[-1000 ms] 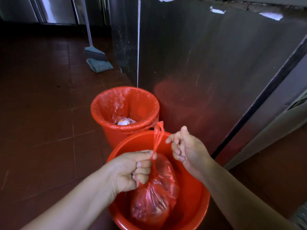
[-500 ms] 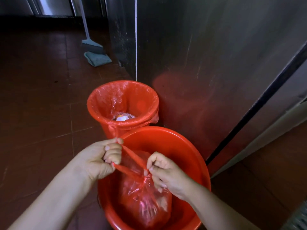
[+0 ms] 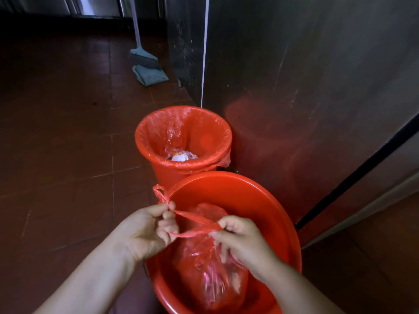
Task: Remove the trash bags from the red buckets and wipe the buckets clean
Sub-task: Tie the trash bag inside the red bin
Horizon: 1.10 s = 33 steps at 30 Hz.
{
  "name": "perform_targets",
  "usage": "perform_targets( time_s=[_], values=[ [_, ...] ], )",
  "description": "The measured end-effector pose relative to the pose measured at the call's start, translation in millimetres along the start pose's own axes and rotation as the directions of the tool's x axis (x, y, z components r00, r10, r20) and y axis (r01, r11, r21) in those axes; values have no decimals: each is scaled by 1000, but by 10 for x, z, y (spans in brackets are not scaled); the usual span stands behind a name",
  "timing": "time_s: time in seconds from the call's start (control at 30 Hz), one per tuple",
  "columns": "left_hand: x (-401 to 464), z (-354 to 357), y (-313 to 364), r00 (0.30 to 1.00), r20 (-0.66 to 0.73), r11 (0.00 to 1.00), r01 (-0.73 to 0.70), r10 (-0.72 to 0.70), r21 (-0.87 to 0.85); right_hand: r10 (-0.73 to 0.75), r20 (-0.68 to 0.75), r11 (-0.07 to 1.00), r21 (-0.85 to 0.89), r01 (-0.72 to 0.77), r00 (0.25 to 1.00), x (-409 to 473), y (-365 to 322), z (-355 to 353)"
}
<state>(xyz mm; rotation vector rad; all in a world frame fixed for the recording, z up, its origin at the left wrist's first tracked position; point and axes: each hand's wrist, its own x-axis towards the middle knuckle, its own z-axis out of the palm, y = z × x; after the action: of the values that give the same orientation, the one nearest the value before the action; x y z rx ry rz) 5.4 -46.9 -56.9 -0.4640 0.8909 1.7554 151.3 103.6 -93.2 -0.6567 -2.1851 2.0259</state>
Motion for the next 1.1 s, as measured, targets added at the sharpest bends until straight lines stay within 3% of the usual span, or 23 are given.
perform_targets(
  time_s=[0.13,0.37,0.5,0.63,0.67,0.7,0.73,0.77,0.8,0.83,0.9,1.1],
  values=[
    [10,-153,-118,982,145,991,-127,121,33,141,-83,923,372,-101,986,-7,-13,0],
    [-23,-193,-390,977,209,998,-52,41,46,294,-128,814,554,-178,947,7,37,154],
    [24,-257,-573,995,95,995,-40,32,86,231,-141,793,601,-103,963,-63,-5,174],
    [90,-254,-453,960,-24,921,-259,278,292,115,-210,912,409,-19,971,-109,33,158],
    [88,-238,-419,909,-5,810,-369,417,455,60,-222,941,339,19,973,-113,34,154],
    [79,-231,-386,802,81,560,-481,592,675,5,-215,958,281,57,977,-118,14,151],
    [69,-224,-359,661,258,190,-526,705,829,-40,-200,966,243,89,979,-129,-13,139],
    [78,-216,-345,542,463,-166,-508,701,845,-79,-178,968,222,119,981,-136,-35,127],
    [113,-221,-347,491,630,-393,-504,602,769,-111,-158,969,204,142,981,-142,-57,115],
    [136,-195,-362,510,717,-471,-541,476,697,-141,-147,969,182,167,979,-153,-84,111],
    [166,-128,-429,577,746,-391,-636,332,665,-186,-143,965,162,208,972,-183,-120,111],
    [178,-105,-544,615,699,-96,-722,364,685,-258,-88,959,100,266,962,-296,-77,54]
  ],
)
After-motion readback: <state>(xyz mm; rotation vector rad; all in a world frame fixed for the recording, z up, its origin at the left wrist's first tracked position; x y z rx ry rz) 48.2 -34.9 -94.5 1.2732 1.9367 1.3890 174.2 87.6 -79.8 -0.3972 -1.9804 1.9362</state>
